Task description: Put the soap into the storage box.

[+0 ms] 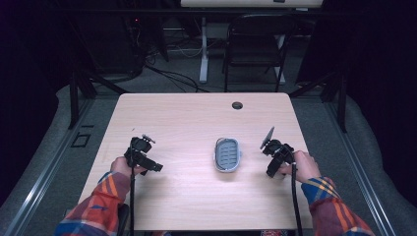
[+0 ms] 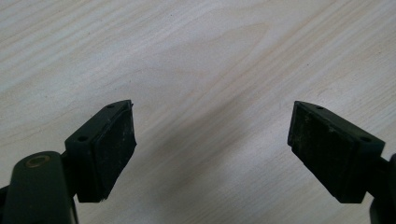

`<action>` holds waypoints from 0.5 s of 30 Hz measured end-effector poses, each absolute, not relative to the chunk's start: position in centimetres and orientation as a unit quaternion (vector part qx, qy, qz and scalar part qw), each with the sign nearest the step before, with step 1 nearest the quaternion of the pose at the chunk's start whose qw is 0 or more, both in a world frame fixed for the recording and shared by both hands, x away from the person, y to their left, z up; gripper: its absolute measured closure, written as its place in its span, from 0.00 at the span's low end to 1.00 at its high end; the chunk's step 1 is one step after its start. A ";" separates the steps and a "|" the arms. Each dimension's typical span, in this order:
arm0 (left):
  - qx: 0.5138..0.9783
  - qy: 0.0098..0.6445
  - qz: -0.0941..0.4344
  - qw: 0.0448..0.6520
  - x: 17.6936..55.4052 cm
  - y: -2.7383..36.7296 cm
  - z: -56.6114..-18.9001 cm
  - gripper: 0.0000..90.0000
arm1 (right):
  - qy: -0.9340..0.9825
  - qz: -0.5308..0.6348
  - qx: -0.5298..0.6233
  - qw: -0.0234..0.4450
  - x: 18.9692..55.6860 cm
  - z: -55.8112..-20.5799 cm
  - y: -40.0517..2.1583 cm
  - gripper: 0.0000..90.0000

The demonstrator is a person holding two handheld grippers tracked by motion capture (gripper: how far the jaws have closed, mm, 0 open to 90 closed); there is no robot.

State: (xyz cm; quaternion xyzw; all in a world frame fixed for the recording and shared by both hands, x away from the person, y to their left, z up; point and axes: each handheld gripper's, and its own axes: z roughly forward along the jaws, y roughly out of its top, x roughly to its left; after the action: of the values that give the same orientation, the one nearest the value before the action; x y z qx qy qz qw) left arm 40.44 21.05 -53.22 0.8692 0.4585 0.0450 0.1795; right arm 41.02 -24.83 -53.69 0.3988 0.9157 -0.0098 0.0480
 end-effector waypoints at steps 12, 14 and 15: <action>0.870 0.458 0.045 0.180 40.4 21.1 -53.2 0.17 | 0.917 -0.030 0.395 0.033 41.5 -54.1 -24.8 0.26; 0.869 0.458 0.044 0.180 40.4 21.0 -53.2 0.17 | 0.916 -0.027 0.399 0.030 41.5 -54.2 -24.8 0.26; 0.870 0.457 0.045 0.180 40.4 21.0 -53.2 0.17 | 0.916 -0.027 0.399 0.030 41.5 -54.2 -24.8 0.27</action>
State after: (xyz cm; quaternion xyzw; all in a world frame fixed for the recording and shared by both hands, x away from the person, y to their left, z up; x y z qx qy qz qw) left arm 40.39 21.05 -53.18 0.8696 0.4575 0.0445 0.1803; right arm 41.55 -24.80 -54.18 0.3992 0.9160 -0.0274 0.0300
